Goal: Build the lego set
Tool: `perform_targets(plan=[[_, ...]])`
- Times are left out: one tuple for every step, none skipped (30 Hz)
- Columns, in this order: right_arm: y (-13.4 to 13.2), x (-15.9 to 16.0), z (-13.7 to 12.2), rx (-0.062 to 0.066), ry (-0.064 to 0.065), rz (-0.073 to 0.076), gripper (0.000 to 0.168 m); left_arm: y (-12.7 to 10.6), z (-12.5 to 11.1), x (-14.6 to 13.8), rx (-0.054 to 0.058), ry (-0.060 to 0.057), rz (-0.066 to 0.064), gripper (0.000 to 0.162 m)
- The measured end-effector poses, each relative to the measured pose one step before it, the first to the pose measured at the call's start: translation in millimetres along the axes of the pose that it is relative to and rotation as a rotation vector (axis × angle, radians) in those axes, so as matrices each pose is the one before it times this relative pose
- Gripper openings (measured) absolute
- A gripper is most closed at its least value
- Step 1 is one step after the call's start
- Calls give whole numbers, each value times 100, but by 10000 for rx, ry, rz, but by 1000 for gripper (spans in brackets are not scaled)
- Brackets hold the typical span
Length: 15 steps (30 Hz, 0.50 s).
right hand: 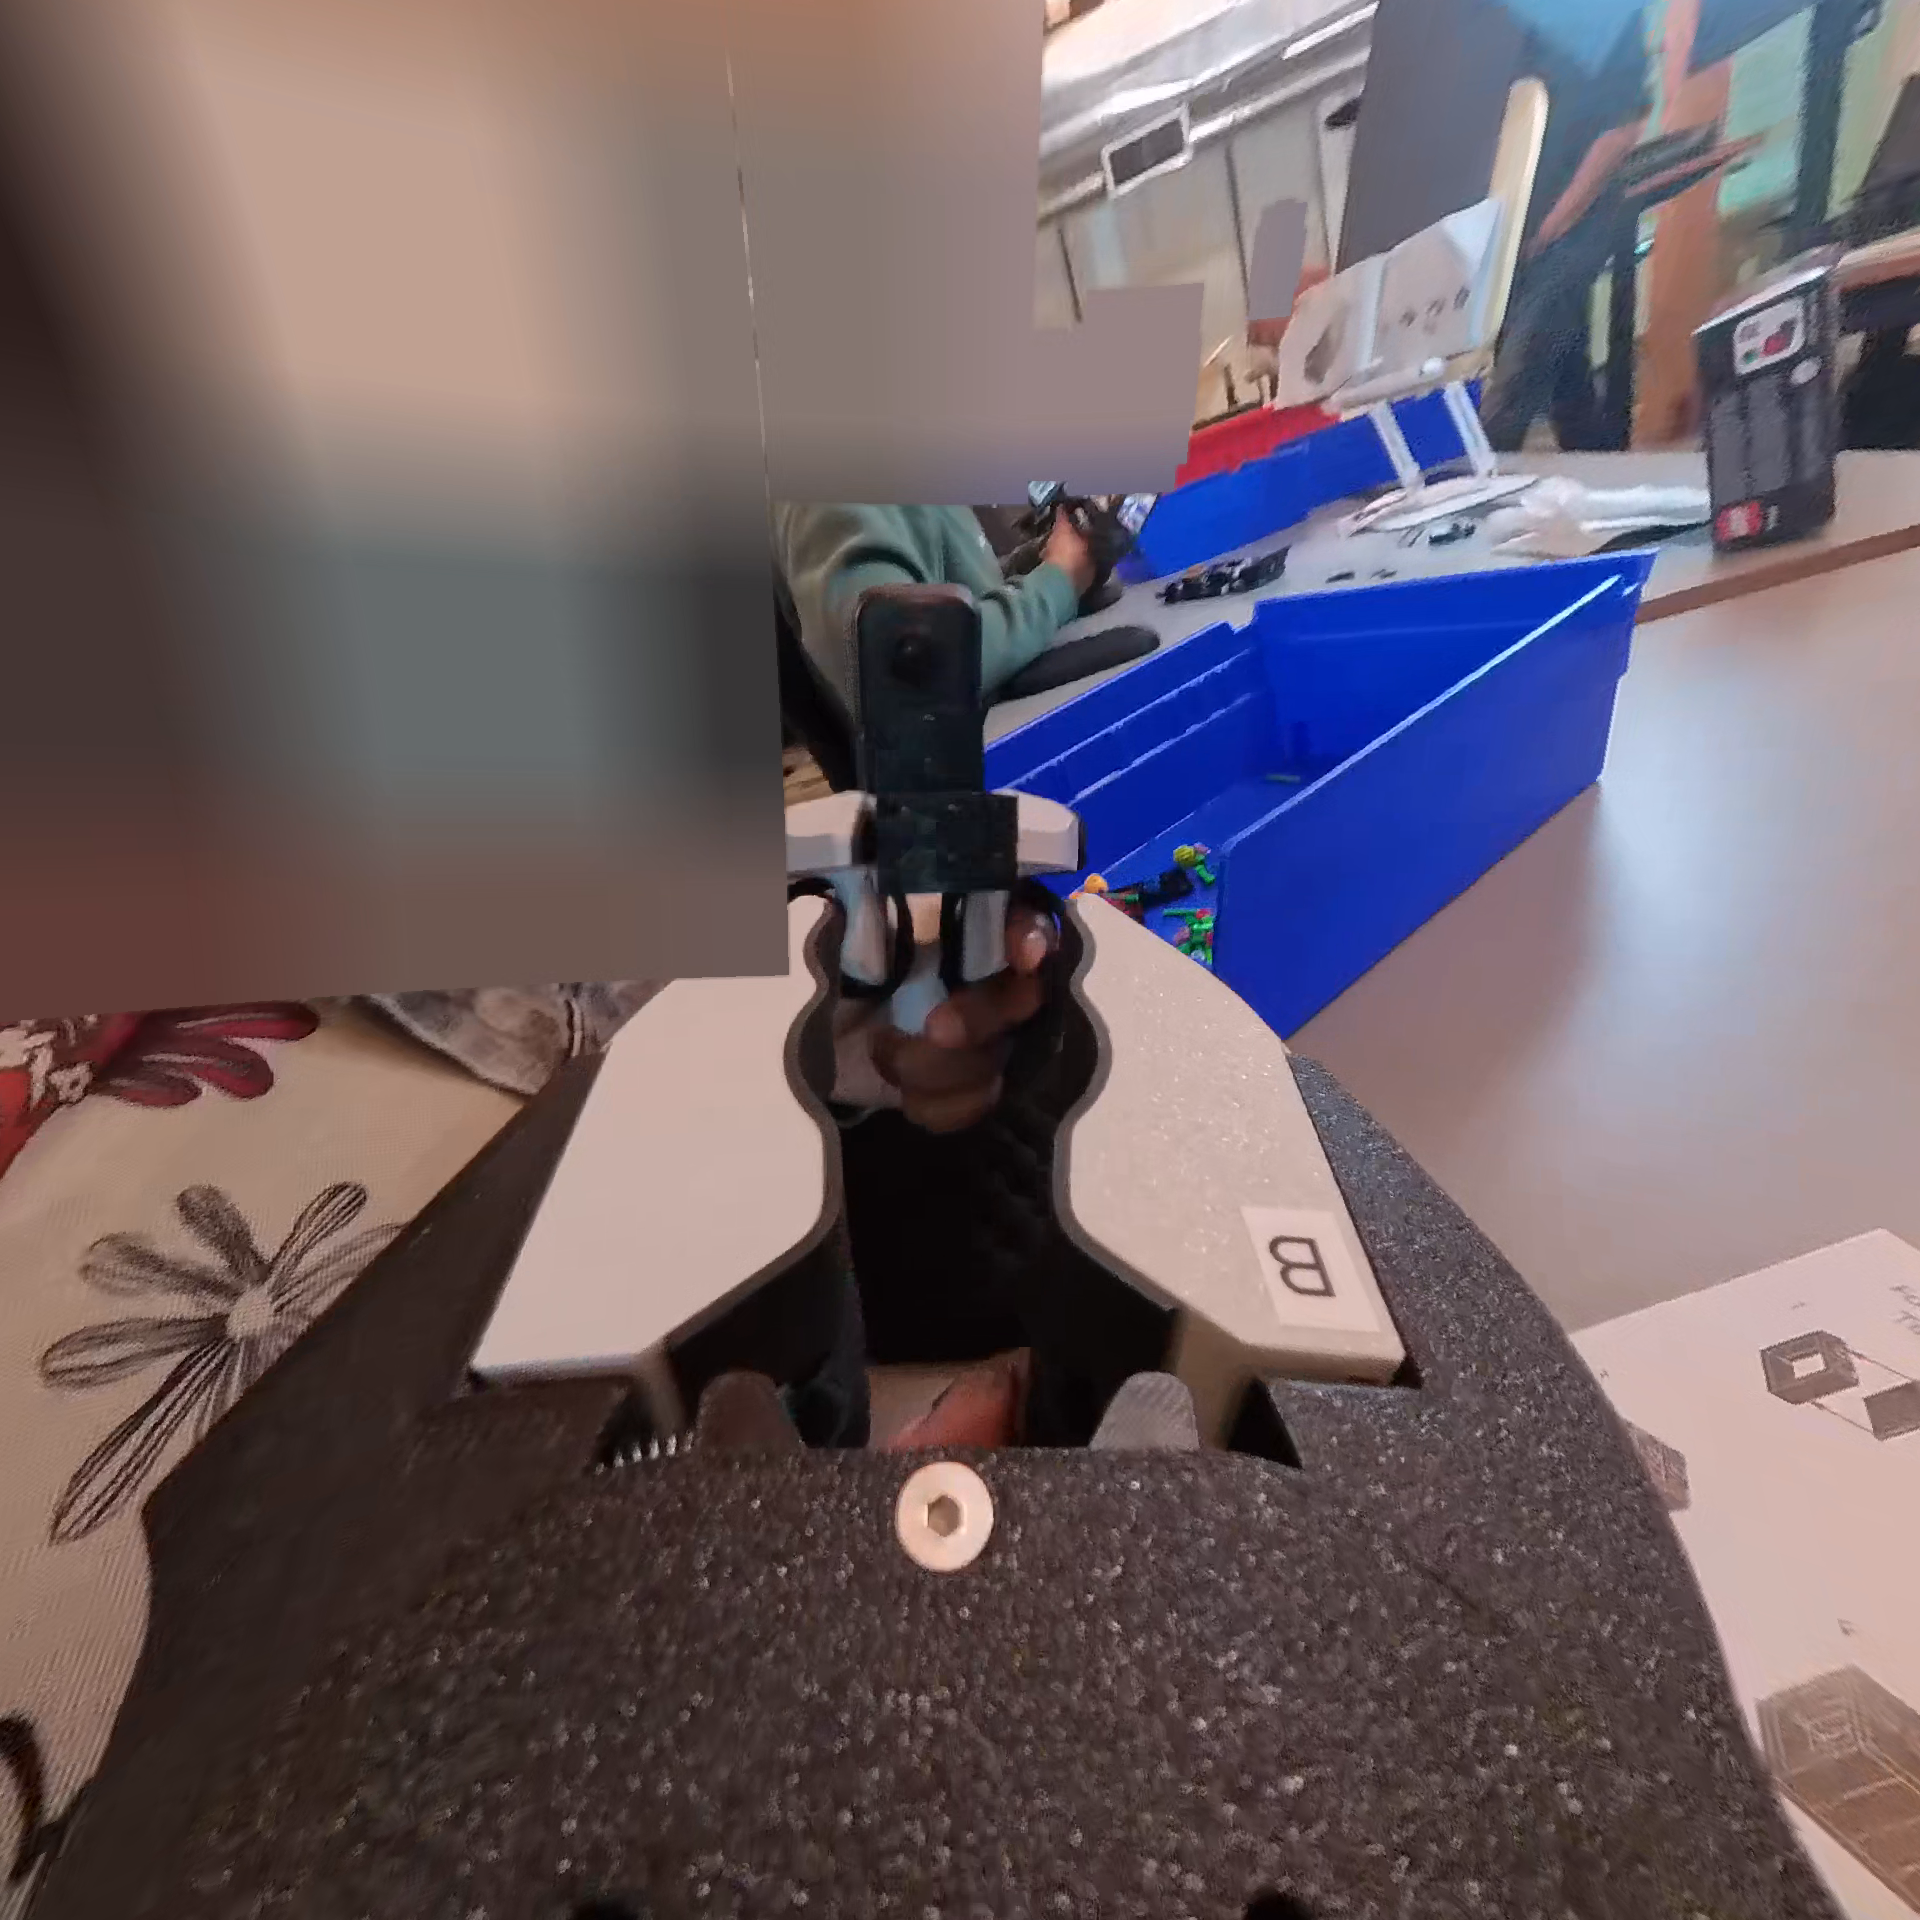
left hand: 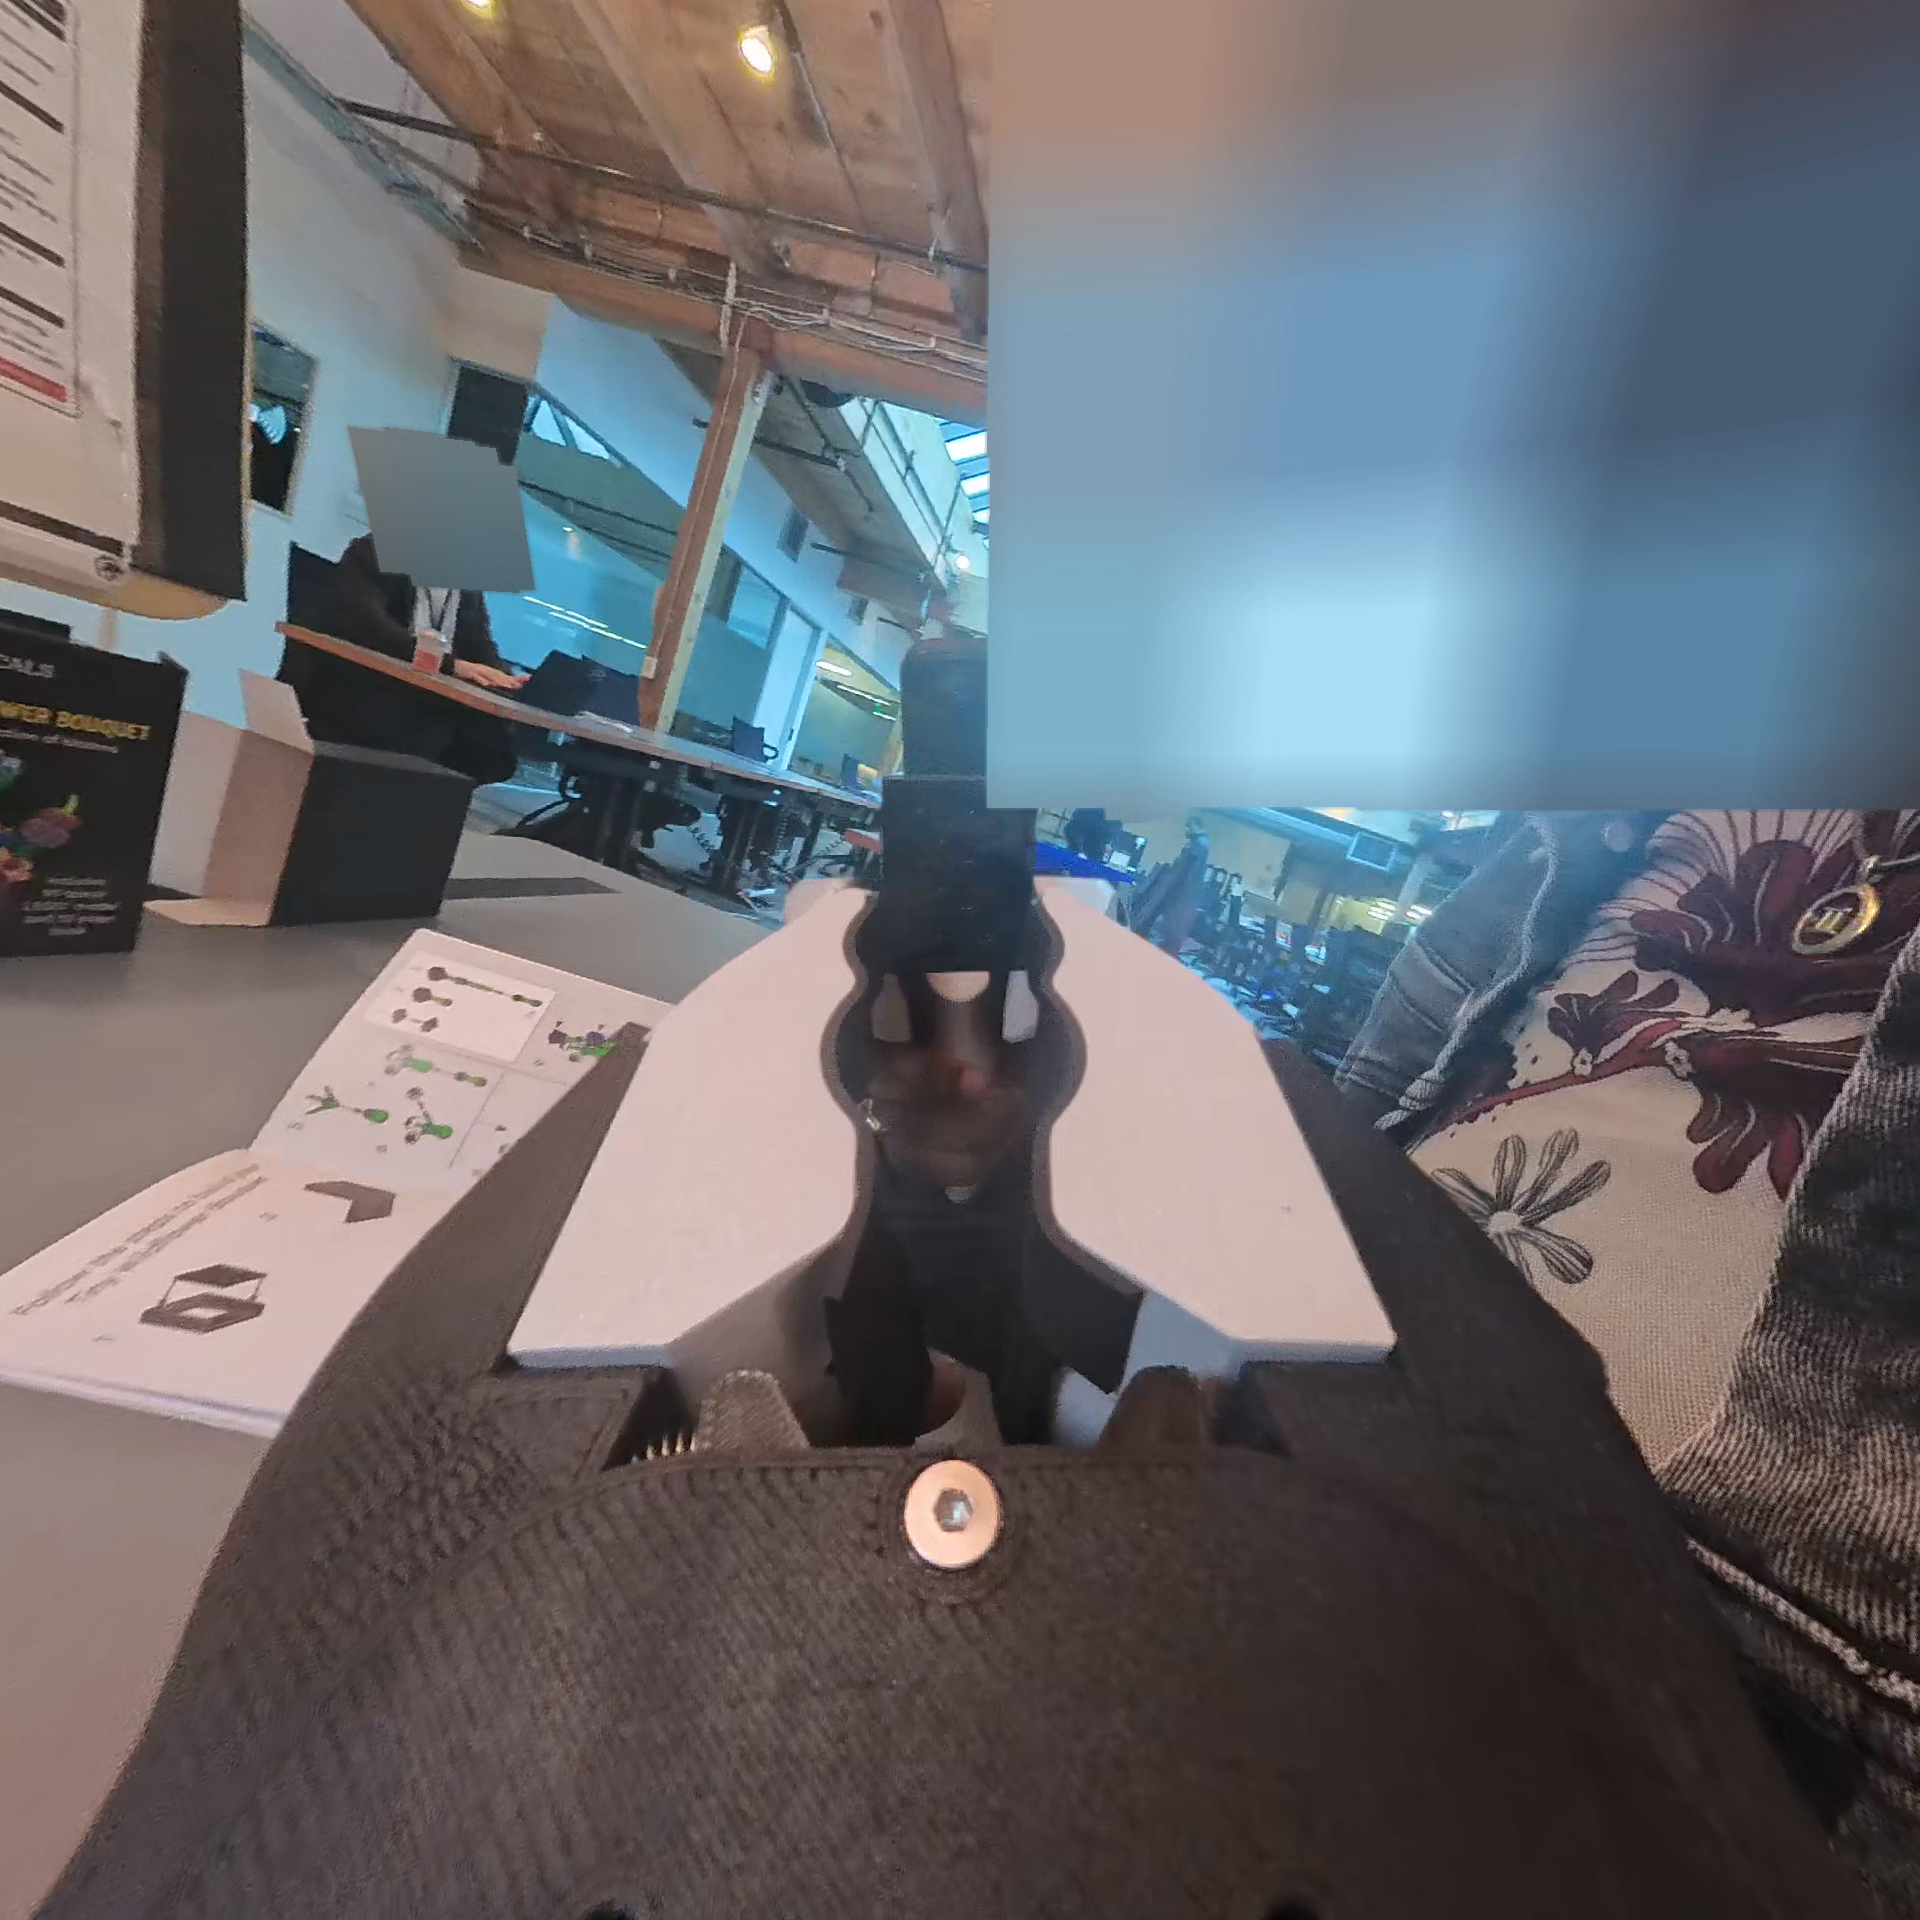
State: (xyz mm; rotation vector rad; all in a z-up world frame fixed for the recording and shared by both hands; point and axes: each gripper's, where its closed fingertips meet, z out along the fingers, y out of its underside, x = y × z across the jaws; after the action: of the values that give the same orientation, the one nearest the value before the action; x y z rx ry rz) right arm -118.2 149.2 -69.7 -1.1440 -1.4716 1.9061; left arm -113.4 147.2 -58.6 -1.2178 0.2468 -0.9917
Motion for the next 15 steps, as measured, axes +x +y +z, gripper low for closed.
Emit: perform_targets(plan=[[-283,6,67,215,-36,80,39,154,231,121,-42,80,5,27],[-290,-137,60,208,-150,120,38,204,213,118,-78,69,-6,27],[-160,-211,55,120,-191,106,34,156,188,110,-50,45,-4,27],[-37,-172,23,24,-116,13,28,87,148,122,-11,20,16,27],[-51,-40,-108,24,29,-134,27,19,63,-6,-43,-98,17,27],[32,-43,-175,-73,57,-213,25,210,16,28,-329,-124,37,27],[-31,-134,-215,-64,1,-151,26,174,-140,248,-532,-31,56,29],[-216,-9,-332,33,88,-78,26,-140,-468,195,-598,-142,74,40],[-288,70,-459,72,135,-63,26,-358,-915,-234,-698,-502,162,50],[-270,135,-564,57,168,-63,26,-261,-1432,-503,-922,-657,336,52],[-144,243,-603,-20,224,-81,26,158,-1918,-1011,-1289,-879,476,52],[33,365,-621,-110,292,-114,26,701,-2398,-1911,-1607,-1305,518,52],[184,422,-582,-173,318,-135,26,1400,-2555,-2672,-1834,-1557,521,52],[231,361,-516,-175,269,-115,26,2097,-2227,-3040,-1976,-1458,627,51],[208,279,-417,-131,194,-78,26,2631,-1472,-3011,-1977,-1147,660,49]])
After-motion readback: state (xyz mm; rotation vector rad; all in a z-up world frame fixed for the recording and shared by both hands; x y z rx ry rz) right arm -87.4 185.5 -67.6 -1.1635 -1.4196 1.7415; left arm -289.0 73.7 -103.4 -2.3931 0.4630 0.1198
